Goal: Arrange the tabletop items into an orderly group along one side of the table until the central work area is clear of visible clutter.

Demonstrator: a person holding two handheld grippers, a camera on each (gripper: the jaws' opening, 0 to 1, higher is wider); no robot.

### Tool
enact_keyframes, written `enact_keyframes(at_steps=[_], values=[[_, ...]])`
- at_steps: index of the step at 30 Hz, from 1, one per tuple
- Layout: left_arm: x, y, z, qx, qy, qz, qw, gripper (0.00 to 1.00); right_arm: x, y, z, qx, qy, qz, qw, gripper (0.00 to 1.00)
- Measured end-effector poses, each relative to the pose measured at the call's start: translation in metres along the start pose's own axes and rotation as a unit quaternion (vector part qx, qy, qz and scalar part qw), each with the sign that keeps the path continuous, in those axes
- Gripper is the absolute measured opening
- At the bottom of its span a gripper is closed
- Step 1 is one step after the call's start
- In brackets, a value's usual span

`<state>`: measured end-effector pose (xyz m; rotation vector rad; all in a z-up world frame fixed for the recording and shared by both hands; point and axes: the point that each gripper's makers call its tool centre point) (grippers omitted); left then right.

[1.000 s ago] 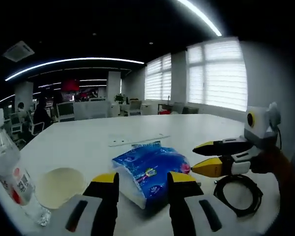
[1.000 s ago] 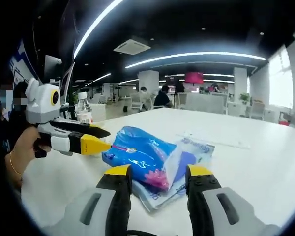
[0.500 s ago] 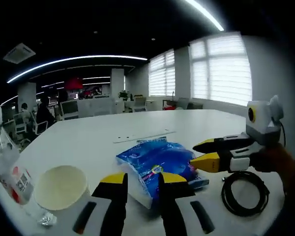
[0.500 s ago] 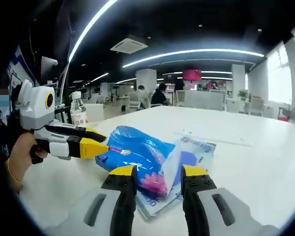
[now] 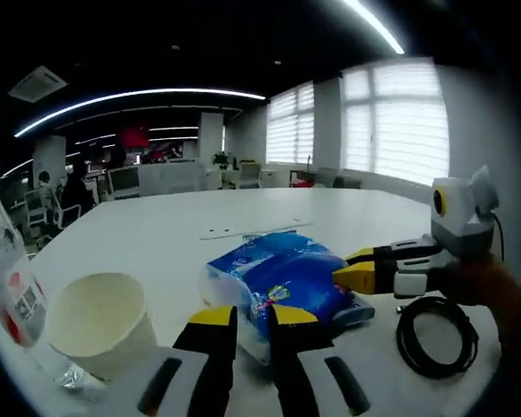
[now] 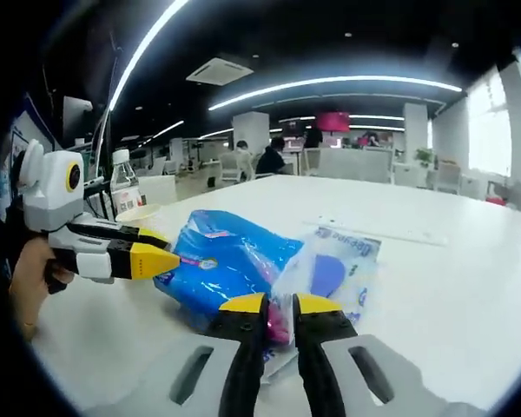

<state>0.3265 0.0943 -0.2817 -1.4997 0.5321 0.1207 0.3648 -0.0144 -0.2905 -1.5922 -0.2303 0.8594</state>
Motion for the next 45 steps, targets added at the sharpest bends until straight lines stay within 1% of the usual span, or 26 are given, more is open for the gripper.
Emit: enact_keyframes(at_steps=[2,3,4,6,8,11,12,13,14,16,18,24,28,32,36,41,45], values=[[0.001,0.001,0.0,-0.001,-0.002,0.0,1.0,0.09,0.0,0.0,0.0,0.001,0.002,0.004,1.0,0.07],[0.001,0.001,0.0,0.006,-0.004,0.001,1.0,0.08,-0.001,0.0,0.001,-0.001,0.003,0.005,1.0,0.05],[0.0,0.0,0.0,0.007,-0.005,-0.003,1.0,0.07,-0.001,0.0,0.001,-0.008,0.004,0.004,0.9999,0.04],[0.0,-0.001,0.0,0.004,-0.003,-0.004,1.0,0.05,-0.001,0.001,0.001,-0.01,0.003,0.008,0.9999,0.02],[-0.001,0.0,0.001,0.009,-0.009,-0.005,0.9999,0.02,-0.002,0.002,0.002,-0.005,0.001,0.01,0.9999,0.01],[-0.002,0.001,0.002,0.025,-0.01,-0.006,0.9996,0.0,-0.003,0.002,0.003,-0.01,0.001,0.01,0.9999,0.0],[-0.002,0.001,0.001,0.036,-0.009,-0.004,0.9993,0.0,-0.003,0.002,0.004,-0.011,0.0,0.012,0.9999,0.0],[-0.003,-0.001,0.001,0.046,-0.01,-0.01,0.9988,0.0,-0.004,0.002,0.004,-0.014,0.001,0.012,0.9998,0.0],[-0.003,-0.001,0.0,0.044,-0.011,-0.01,0.9989,0.0,-0.005,0.003,0.004,-0.027,0.0,0.016,0.9995,0.0],[-0.004,-0.003,0.001,0.042,-0.011,-0.015,0.999,0.0,-0.007,0.003,0.004,-0.027,0.001,0.014,0.9995,0.0],[-0.006,-0.006,0.001,0.035,-0.01,-0.021,0.9991,0.0,-0.008,0.004,0.005,-0.026,0.0,0.014,0.9996,0.0],[-0.012,-0.008,-0.002,0.035,-0.004,-0.03,0.9989,0.0,-0.016,0.003,0.004,-0.015,-0.006,0.004,0.9999,0.0],[-0.017,-0.015,-0.005,0.029,0.001,-0.045,0.9986,0.0,-0.024,-0.001,0.003,-0.004,-0.015,-0.009,0.9998,0.0],[-0.02,-0.019,-0.009,0.03,0.007,-0.053,0.9981,0.0,-0.028,-0.003,0.003,-0.007,-0.015,-0.013,0.9998,0.0],[-0.021,-0.019,-0.013,0.039,0.012,-0.049,0.998,0.0,-0.033,-0.003,0.001,-0.007,-0.017,-0.014,0.9997,0.0],[-0.022,-0.026,-0.019,0.039,0.019,-0.058,0.9974,0.0,-0.041,-0.004,-0.002,0.0,-0.021,-0.018,0.9996,0.0],[-0.024,-0.028,-0.027,0.028,0.029,-0.062,0.9973,0.0,-0.049,-0.009,-0.007,-0.011,-0.012,-0.021,0.9997,0.0]])
Point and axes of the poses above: the point that each gripper's makers call its tool centre point, and the gripper's own axes: x roughly forward along the fingers, z roughly to its left, y roughly out of its underside, and after that the axes turned 5 degrees about z, right-handed
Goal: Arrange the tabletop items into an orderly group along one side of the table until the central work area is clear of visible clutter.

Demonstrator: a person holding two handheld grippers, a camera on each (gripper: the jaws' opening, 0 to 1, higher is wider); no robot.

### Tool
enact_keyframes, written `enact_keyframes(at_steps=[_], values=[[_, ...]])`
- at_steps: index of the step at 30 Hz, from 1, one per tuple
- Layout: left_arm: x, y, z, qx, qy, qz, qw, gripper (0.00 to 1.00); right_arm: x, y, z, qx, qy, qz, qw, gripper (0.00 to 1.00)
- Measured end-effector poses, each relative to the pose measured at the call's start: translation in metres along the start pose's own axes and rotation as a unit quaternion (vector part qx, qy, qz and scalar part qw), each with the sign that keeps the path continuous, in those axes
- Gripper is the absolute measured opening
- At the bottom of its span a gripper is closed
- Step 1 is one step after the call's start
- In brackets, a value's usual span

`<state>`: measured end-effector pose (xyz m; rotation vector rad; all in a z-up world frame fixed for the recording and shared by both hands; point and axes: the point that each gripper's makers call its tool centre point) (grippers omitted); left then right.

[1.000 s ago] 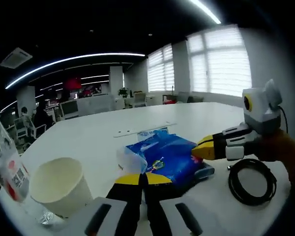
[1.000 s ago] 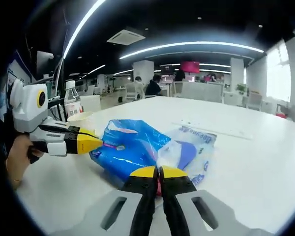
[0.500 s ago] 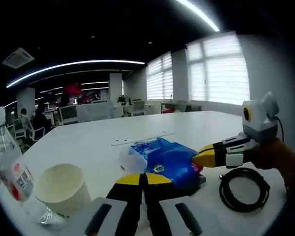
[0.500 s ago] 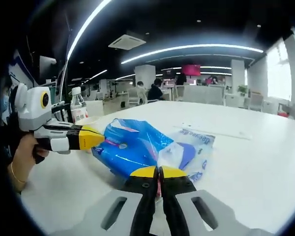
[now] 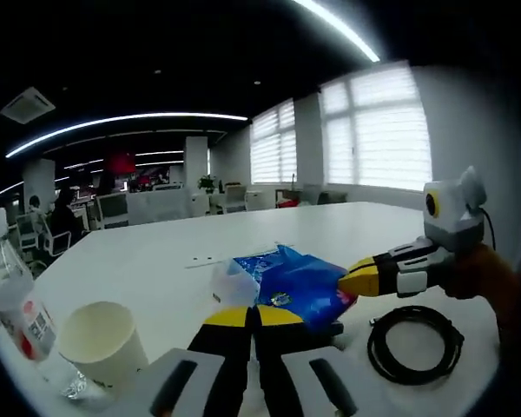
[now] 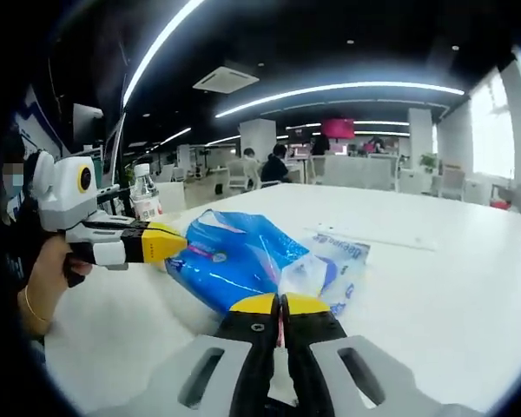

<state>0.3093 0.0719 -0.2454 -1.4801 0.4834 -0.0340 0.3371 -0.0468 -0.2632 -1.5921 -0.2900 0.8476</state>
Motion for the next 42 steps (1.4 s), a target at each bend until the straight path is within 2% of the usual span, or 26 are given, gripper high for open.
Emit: enact_keyframes(at_steps=[3,14,18,23,29,37,42], values=[[-0.004,-0.003,-0.011,-0.005,0.01,-0.007,0.9999,0.0,-0.009,-0.004,-0.003,-0.016,0.011,-0.002,0.9998,0.0],[-0.003,-0.015,-0.033,-0.008,0.021,-0.018,0.9996,0.0,-0.042,-0.016,-0.013,-0.019,0.023,-0.016,0.9994,0.0],[0.001,-0.02,-0.042,-0.011,0.029,-0.015,0.9994,0.0,-0.047,-0.015,-0.022,-0.009,0.036,-0.018,0.9992,0.0],[0.004,-0.03,-0.05,0.005,0.026,-0.027,0.9993,0.0,-0.052,-0.016,-0.031,0.001,0.042,-0.021,0.9989,0.0],[0.013,-0.034,-0.057,0.005,0.026,-0.031,0.9992,0.0,-0.058,-0.018,-0.043,0.0,0.057,-0.023,0.9981,0.0],[0.025,-0.034,-0.07,-0.009,0.044,-0.031,0.9985,0.0,-0.067,-0.018,-0.057,0.009,0.067,-0.026,0.9974,0.0],[0.031,-0.034,-0.079,-0.012,0.049,-0.035,0.9981,0.0,-0.07,-0.016,-0.066,0.009,0.074,-0.017,0.997,0.0]])
Point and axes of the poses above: the point that each gripper's makers call its tool centre point, and the gripper's own axes: x roughly forward along the fingers, z roughly to its left, y roughly out of its underside, and after that the axes turned 5 degrees about z, right-handed
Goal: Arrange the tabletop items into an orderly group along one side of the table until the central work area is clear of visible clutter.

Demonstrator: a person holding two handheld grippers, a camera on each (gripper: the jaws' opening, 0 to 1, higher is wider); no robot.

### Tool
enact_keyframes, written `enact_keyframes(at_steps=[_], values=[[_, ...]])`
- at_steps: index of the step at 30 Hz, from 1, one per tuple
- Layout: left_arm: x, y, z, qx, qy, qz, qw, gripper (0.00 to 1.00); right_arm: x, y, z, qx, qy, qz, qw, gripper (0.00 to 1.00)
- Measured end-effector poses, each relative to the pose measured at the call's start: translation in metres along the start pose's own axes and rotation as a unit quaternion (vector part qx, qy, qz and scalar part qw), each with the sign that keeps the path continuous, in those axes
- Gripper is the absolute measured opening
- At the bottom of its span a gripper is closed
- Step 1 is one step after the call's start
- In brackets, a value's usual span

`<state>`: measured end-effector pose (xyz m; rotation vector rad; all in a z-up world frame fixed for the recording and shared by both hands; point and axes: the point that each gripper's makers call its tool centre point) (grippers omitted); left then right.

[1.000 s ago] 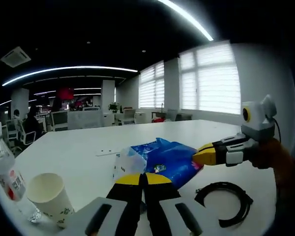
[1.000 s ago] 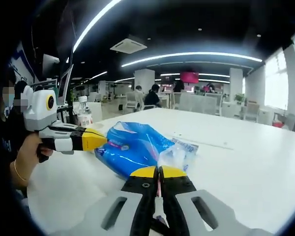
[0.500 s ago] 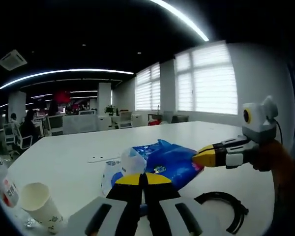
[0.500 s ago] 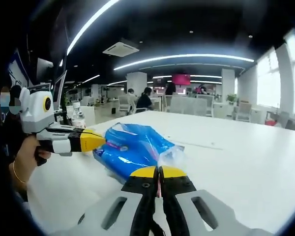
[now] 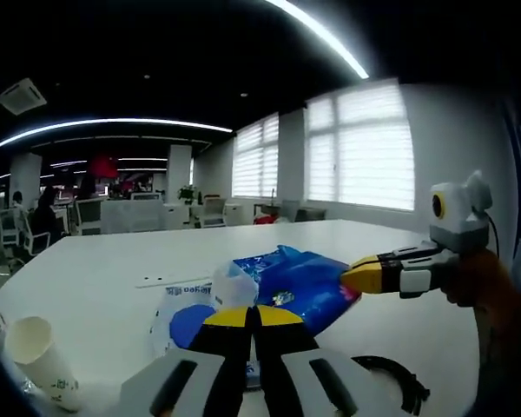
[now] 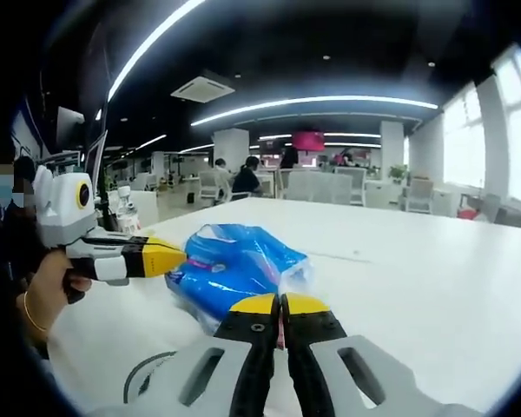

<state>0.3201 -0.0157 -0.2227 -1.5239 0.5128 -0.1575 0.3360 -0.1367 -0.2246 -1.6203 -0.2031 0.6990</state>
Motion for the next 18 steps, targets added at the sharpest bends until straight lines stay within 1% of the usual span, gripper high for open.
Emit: enact_keyframes(at_steps=[5,9,13,15,18], values=[[0.007,0.001,-0.007,-0.009,0.008,0.0,0.9999,0.0,-0.002,0.001,-0.01,-0.002,0.005,0.005,1.0,0.0],[0.015,-0.002,-0.013,-0.014,0.014,-0.001,0.9998,0.0,-0.004,0.001,-0.02,-0.002,0.015,0.007,0.9999,0.0],[0.021,-0.004,-0.02,-0.015,0.017,-0.004,0.9997,0.0,-0.005,0.002,-0.03,0.01,0.021,0.005,0.9997,0.0],[0.023,-0.007,-0.024,-0.027,0.025,-0.012,0.9993,0.0,-0.007,0.004,-0.036,0.023,0.025,0.003,0.9994,0.0],[0.028,-0.007,-0.03,-0.032,0.034,-0.013,0.9988,0.0,-0.009,0.007,-0.042,0.035,0.029,-0.001,0.999,0.0]])
Point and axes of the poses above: the point that each gripper's makers call its tool centre point, and the gripper's own axes: x roughly forward along the fingers, z roughly to its left, y roughly out of its underside, and after that the axes turned 5 degrees about z, right-handed
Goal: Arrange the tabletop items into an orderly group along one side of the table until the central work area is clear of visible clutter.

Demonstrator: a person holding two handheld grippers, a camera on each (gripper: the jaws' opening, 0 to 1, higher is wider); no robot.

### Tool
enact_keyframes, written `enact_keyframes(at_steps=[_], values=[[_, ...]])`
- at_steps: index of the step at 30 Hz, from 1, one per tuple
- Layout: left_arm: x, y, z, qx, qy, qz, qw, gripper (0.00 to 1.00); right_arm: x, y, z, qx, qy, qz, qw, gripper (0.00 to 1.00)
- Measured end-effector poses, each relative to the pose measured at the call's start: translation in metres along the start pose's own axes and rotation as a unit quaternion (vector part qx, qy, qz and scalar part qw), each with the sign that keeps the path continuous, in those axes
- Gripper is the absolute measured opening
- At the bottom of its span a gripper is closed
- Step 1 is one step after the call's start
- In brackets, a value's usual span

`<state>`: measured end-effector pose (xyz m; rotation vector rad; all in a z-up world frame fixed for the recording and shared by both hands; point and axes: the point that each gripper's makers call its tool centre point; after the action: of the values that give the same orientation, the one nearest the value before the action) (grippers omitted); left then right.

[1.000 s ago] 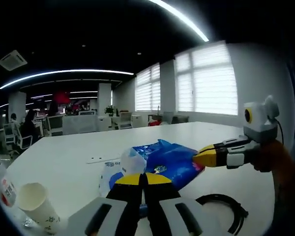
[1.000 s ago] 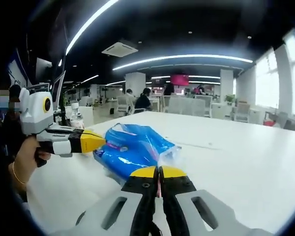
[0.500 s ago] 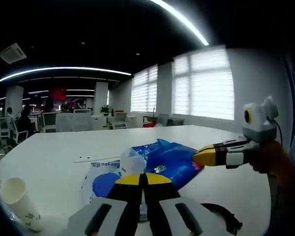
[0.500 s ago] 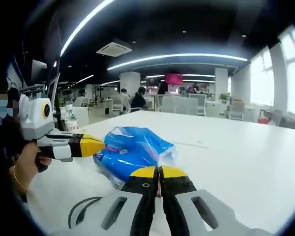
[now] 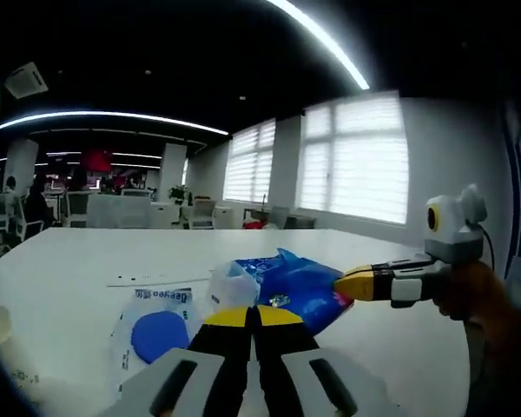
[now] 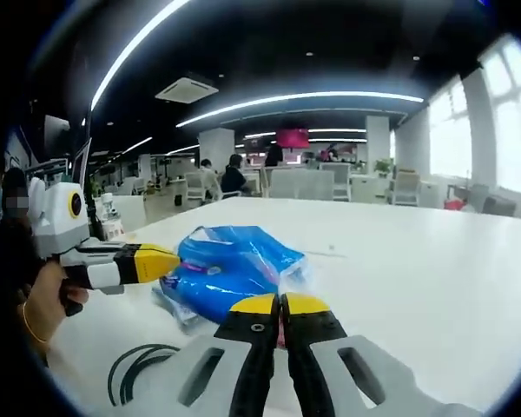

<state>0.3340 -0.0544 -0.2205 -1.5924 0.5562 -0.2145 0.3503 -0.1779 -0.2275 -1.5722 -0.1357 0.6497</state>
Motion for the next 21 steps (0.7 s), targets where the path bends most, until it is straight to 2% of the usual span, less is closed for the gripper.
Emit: enact_keyframes(at_steps=[14,21], values=[[0.023,0.005,-0.022,-0.006,0.031,0.006,0.9995,0.0,-0.005,0.004,-0.03,0.019,0.014,0.002,0.9997,0.0],[0.033,0.017,-0.031,-0.011,0.042,0.016,0.9989,0.0,-0.003,0.015,-0.042,0.037,0.016,0.011,0.9991,0.0]])
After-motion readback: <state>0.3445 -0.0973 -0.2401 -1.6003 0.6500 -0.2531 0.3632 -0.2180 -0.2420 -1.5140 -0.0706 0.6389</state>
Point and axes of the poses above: the point that each gripper's makers call its tool centre point, and the gripper's own axes: x roughly forward along the fingers, z roughly to its left, y roughly out of its underside, and after that the axes turned 5 degrees about z, right-handed
